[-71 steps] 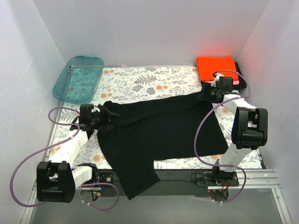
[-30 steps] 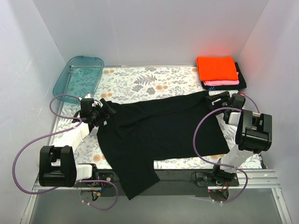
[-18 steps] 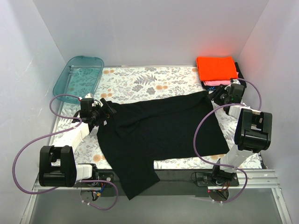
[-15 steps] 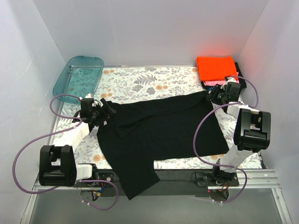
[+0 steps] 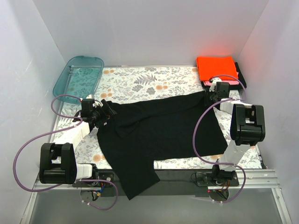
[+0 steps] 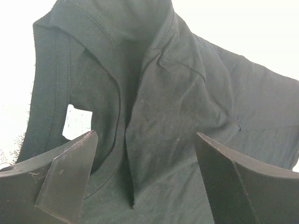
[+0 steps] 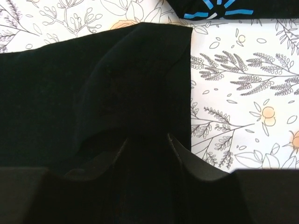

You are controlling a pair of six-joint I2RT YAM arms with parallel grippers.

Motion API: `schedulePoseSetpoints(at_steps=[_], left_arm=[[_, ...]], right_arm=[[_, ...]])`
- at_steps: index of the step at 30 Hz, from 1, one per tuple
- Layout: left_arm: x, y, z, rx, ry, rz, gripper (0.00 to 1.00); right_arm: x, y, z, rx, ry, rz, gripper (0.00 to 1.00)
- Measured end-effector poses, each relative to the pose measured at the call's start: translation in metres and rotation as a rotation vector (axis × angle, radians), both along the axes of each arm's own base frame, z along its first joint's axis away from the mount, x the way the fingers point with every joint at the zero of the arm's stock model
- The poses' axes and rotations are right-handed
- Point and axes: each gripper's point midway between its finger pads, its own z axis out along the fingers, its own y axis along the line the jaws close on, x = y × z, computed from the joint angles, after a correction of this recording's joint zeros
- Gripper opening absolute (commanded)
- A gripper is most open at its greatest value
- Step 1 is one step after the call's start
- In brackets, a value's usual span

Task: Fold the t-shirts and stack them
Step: Fold the tshirt

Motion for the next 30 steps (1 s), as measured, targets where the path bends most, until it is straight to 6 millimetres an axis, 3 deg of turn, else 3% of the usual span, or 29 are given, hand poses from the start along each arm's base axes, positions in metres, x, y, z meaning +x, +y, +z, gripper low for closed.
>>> schedulePoseSetpoints(at_steps=[9, 16, 20, 30], left_arm=[[0.000, 0.000, -0.001, 0.000, 0.005, -0.001, 0.84], [0.000, 0.000, -0.001, 0.000, 0.005, 0.000, 0.84], [0.000, 0.000, -0.001, 0.001, 0.005, 0.000, 0.84], [-0.003, 0.006, -0.006, 0.027, 0.025, 0.026, 0.84]], right_arm=[[0.022, 0.002, 0.001, -0.046, -0.006, 0.032, 0.37], [0.025, 0.000, 0.002, -0.069, -0.005, 0.041, 0.01], [0.020, -0.004, 0.003, -0.097, 0.011, 0.033, 0.01], [0.008, -0.022, 0.031, -0.236, -0.009, -0.032, 0.01]])
